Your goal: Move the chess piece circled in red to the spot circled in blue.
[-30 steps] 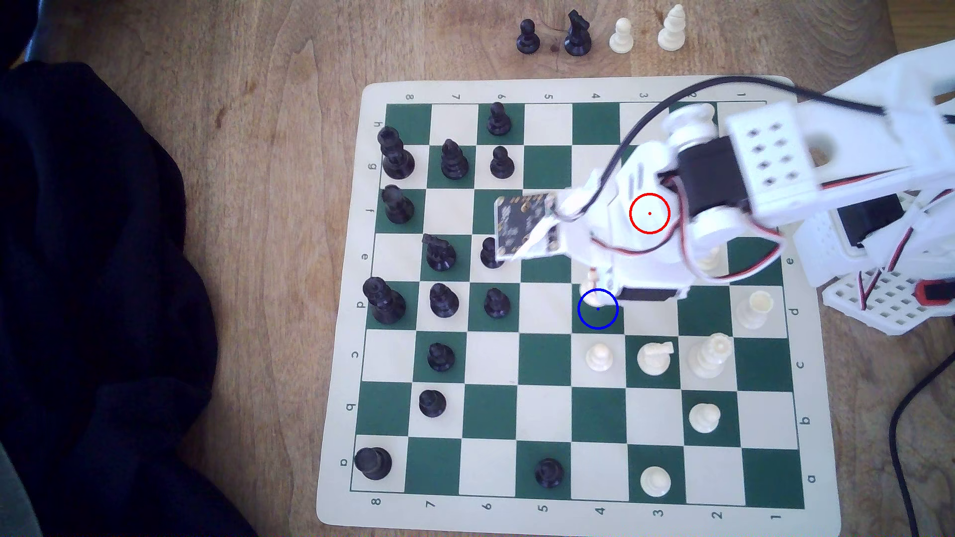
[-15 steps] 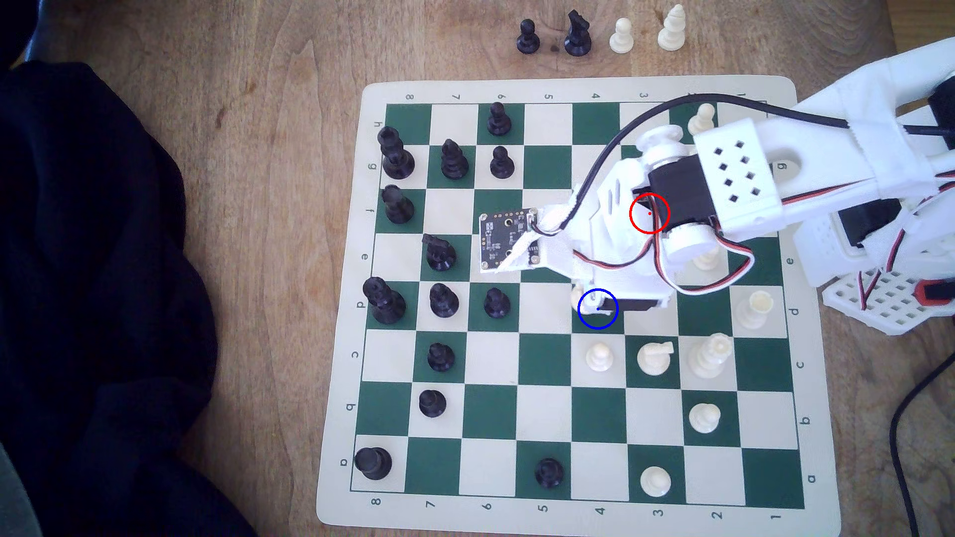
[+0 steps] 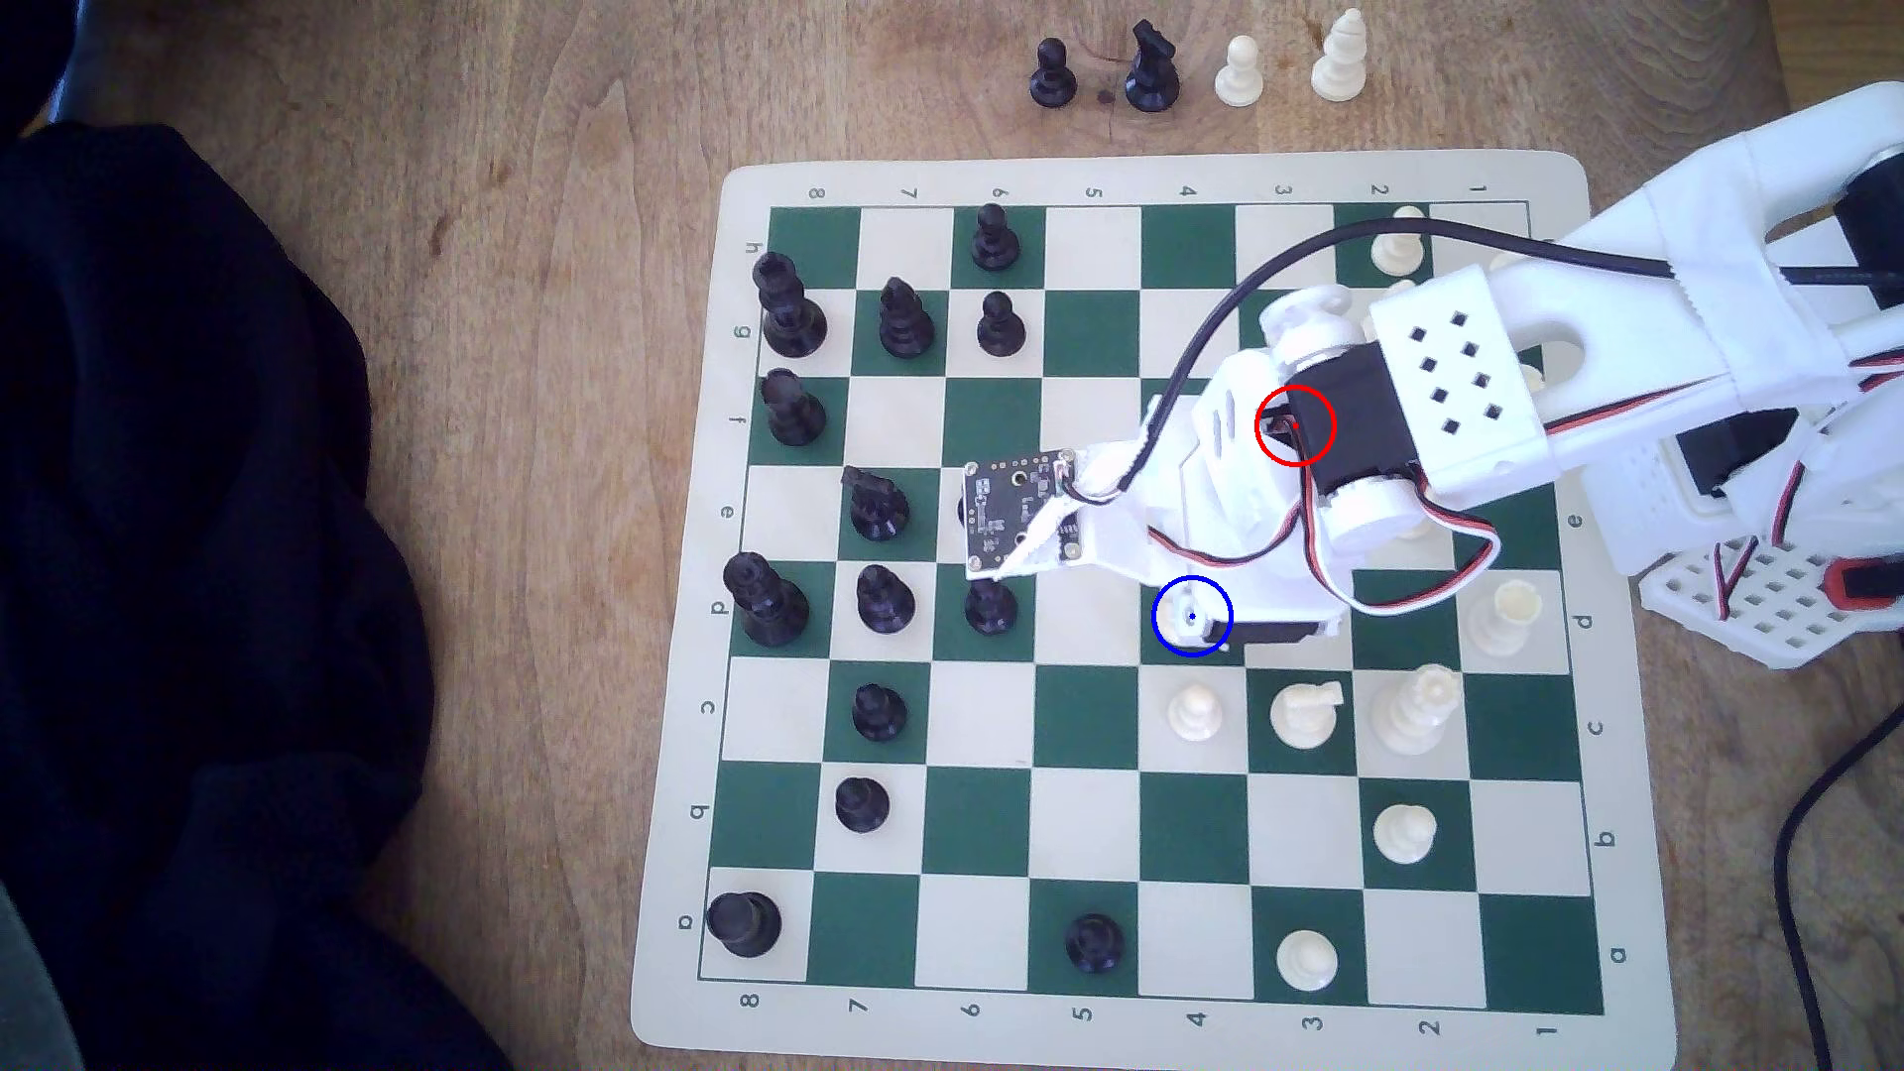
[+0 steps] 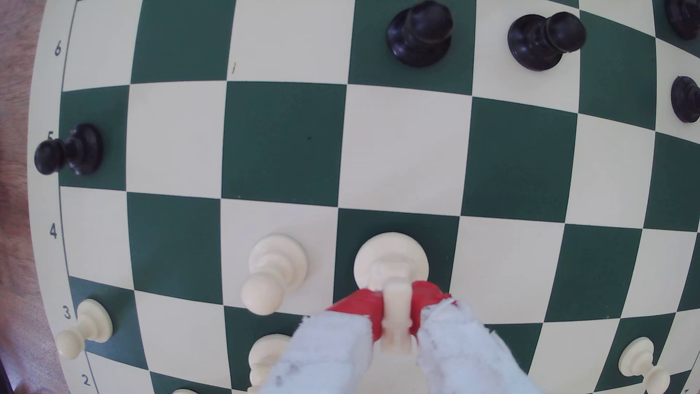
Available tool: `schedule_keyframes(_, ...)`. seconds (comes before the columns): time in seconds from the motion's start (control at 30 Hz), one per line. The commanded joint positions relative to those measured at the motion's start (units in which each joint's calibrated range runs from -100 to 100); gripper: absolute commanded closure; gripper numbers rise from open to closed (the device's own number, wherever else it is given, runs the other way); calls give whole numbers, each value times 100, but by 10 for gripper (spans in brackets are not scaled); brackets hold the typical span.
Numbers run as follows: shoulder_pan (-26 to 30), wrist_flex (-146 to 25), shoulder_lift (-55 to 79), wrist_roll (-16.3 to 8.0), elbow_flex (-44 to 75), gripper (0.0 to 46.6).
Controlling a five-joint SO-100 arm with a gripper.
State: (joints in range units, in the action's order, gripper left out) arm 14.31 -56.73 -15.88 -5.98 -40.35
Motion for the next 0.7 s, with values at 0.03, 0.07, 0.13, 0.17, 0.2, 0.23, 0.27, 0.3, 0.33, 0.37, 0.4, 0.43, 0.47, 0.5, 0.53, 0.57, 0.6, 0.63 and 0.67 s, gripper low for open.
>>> schedule_keyframes(0.03, -35, 63, 9, 20, 55, 464)
schedule_keyframes(0.07, -50, 63, 17, 24, 46, 464)
schedule_keyframes(0.13, -89, 63, 17, 44, 19, 464)
schedule_keyframes(0.17, -97, 63, 9, 49, 1, 464)
schedule_keyframes(0.2, -105, 63, -8, 59, -35, 464)
schedule_keyframes(0.23, -105, 63, -8, 59, -45, 464)
schedule_keyframes(0.27, -105, 63, -8, 59, -63, 464)
schedule_keyframes(0.3, -105, 63, -8, 59, -63, 464)
schedule_keyframes(0.33, -81, 63, 9, 59, -63, 464)
schedule_keyframes(0.37, -66, 63, 17, 59, -63, 464)
schedule_keyframes(0.4, -66, 63, 26, 59, -63, 464)
schedule_keyframes(0.43, -50, 63, 26, 59, -72, 464)
schedule_keyframes(0.47, -42, 71, 26, 54, -72, 464)
schedule_keyframes(0.5, -42, 104, 17, 49, -72, 464)
schedule_keyframes(0.53, -42, 120, 17, 49, -72, 464)
schedule_keyframes(0.57, -35, 137, 17, 49, -72, 464)
schedule_keyframes(0.6, -35, 145, 9, 49, -72, 464)
schedule_keyframes(0.63, -11, 145, 9, 44, -72, 464)
schedule_keyframes(0.67, -3, 161, 9, 39, -72, 464)
